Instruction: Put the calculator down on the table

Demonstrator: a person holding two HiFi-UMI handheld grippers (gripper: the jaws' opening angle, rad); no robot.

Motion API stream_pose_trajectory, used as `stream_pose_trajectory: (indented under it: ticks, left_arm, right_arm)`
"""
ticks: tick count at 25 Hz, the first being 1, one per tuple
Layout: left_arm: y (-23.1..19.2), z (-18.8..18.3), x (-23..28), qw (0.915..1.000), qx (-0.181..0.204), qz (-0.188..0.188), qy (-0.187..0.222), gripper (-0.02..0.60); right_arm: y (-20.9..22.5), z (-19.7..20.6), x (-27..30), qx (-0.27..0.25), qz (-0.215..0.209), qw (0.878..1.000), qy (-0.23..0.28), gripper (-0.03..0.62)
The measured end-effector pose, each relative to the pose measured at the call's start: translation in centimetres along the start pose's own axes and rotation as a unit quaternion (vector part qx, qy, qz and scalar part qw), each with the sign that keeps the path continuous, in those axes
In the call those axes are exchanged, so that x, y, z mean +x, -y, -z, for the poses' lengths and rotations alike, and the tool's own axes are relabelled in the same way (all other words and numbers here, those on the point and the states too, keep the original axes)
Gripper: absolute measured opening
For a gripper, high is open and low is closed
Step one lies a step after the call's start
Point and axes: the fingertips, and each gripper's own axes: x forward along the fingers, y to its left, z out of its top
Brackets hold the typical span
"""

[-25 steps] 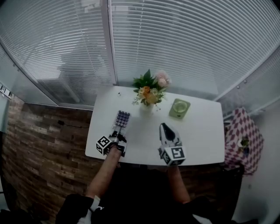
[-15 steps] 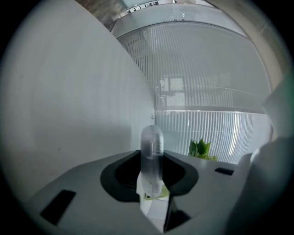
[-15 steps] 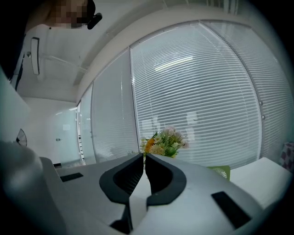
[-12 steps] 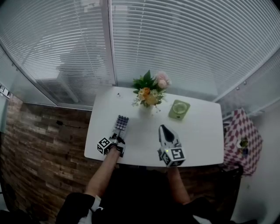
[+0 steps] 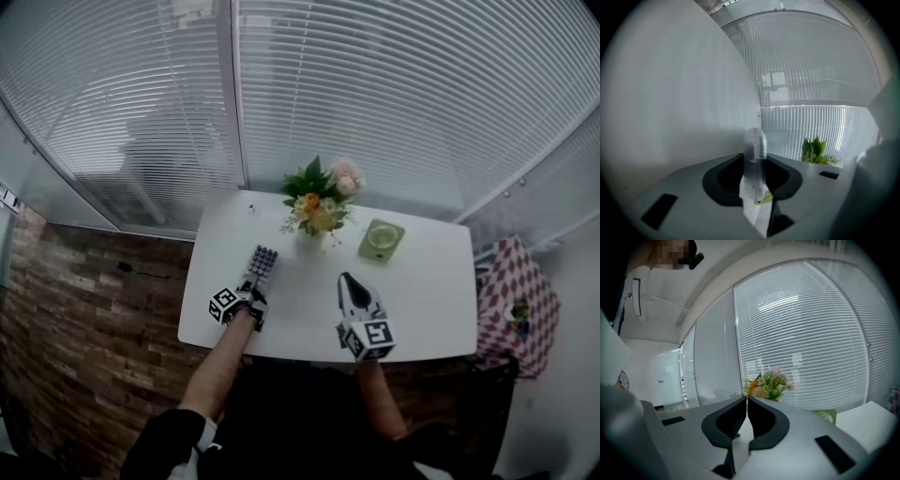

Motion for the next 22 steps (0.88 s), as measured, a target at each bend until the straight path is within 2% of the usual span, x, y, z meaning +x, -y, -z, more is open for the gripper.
stream_pose_trajectory:
  ticks: [5, 11, 13, 15, 19, 22]
  left_arm:
    - [-1.0, 0.2, 0.5, 0.9991, 0.027, -0.026, -0.019, 0.100]
    - [-1.6, 0.3, 0.8, 0.9988, 0.026, -0.035, -0.023, 0.102]
    - [-1.8, 0.2, 0.8, 0.9977, 0.032, -0.052, -0.030, 0.102]
    - [-2.1, 0.3, 0.7, 0.9934, 0.058, -0.090, -0.040, 0.103]
    - [-2.3, 0.0, 0.1, 0.9775, 0.106, -0.177, -0.046, 0.130]
    - [-1.9, 0.0, -0.2, 0.9659, 0.133, -0.215, -0.054, 0.181]
  right_arm:
    - [-0.3, -0.5, 0.0, 0.003, -0.003, 1.000, -0.002, 0.009]
    - [-0.2, 0.6, 0.2, 0.012, -0.007, 1.000, -0.004, 0.009]
    - [-0.4, 0.7, 0.1, 0.006, -0.009, 1.000, -0.010, 0.009]
    - [-0.7, 0.8, 0.0, 0.001, -0.012, 1.000, -0.013, 0.009]
    - [-0.8, 1.4, -0.1, 0.004, -0.014, 1.000, -0.010, 0.009]
    - [-0.7, 1.4, -0.2, 0.004, -0.011, 1.000, -0.010, 0.008]
